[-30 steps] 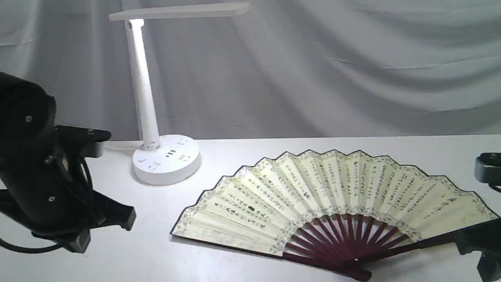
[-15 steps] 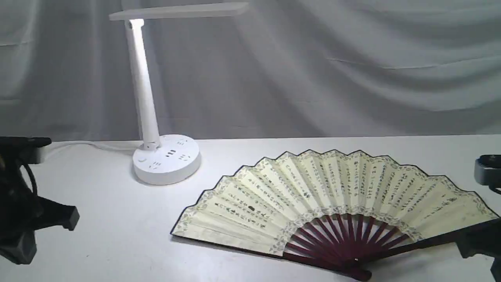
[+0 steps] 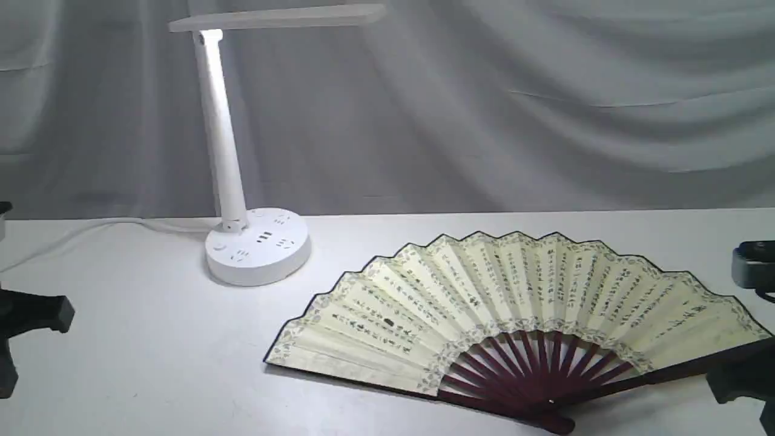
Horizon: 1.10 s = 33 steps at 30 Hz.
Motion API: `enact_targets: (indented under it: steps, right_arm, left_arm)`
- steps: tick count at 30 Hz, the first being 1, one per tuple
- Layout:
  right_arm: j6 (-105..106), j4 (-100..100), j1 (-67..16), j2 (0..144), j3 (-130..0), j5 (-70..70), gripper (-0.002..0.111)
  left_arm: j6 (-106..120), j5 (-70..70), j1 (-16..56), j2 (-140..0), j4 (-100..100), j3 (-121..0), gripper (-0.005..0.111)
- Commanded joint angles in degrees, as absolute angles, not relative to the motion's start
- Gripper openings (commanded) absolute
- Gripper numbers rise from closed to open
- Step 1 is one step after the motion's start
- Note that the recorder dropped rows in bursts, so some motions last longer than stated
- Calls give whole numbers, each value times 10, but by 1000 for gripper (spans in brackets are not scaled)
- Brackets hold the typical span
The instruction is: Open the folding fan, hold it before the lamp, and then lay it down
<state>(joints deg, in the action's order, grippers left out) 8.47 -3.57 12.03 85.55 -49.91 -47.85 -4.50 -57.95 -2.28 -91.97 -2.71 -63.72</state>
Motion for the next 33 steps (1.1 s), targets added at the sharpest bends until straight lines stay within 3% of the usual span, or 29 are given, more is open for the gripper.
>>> enact_targets:
  steps: [1,14,33]
  right_arm:
    - [92,-29,120,847,-501,-495,0]
    - [93,-24,120,693,-501,-513,0]
    - [90,-23,120,314,-501,-604,0]
  left_arm:
    - [-45,-585,-24,-899,-32,-635,0]
    - [-25,-602,-24,-750,0,-633,0]
    - [-29,-651,-24,-361,0,-633,0]
